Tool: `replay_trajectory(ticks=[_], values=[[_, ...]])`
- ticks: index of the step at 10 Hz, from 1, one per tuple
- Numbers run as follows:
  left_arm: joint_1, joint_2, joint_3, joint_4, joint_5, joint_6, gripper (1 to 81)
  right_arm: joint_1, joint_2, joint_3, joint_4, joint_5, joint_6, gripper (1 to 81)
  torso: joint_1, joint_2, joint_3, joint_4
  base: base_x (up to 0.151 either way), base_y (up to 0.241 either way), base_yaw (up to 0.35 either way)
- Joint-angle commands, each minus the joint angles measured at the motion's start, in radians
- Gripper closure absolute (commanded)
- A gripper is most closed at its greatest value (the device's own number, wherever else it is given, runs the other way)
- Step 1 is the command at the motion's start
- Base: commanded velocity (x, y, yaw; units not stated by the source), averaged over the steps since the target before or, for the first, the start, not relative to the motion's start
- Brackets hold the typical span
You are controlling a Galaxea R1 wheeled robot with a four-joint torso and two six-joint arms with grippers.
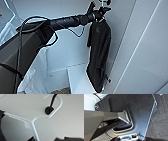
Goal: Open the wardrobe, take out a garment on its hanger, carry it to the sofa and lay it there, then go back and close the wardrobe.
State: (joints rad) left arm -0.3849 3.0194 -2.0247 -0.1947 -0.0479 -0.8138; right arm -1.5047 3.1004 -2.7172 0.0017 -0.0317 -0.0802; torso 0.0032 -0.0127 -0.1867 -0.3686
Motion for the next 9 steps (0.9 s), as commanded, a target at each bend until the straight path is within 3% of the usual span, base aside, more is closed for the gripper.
replay_trajectory(ticks=[1, 2, 3, 9], values=[[-0.194, -0.025, 0.041, 0.035, -0.079, 0.002, 1.0, 0.022, 0.006, 0.007, 0.006, -0.068, -0.003, 1.0, 0.0, 0.0, 0.0, 0.0, 0.0, 0.0, 0.0], [-0.194, -0.025, 0.05, 0.037, -0.079, 0.002, 1.0, 0.022, 0.006, 0.007, 0.006, -0.068, -0.003, 1.0, 0.0, 0.0, 0.0, 0.0, 0.0, 0.0, 0.0], [-0.194, -0.023, 0.055, 0.044, -0.079, 0.002, 81.1, 0.022, 0.006, 0.007, 0.006, -0.068, -0.003, 1.0, 0.0, 0.0, 0.0, 0.0, 0.0, 0.0, 0.0], [-0.232, -0.049, 0.069, 0.061, -0.069, 0.002, 81.1, 0.022, 0.005, 0.007, 0.009, -0.066, -0.003, 1.0, 0.0, 0.0, 0.0, 0.0, 0.0, 0.0, 0.0]])
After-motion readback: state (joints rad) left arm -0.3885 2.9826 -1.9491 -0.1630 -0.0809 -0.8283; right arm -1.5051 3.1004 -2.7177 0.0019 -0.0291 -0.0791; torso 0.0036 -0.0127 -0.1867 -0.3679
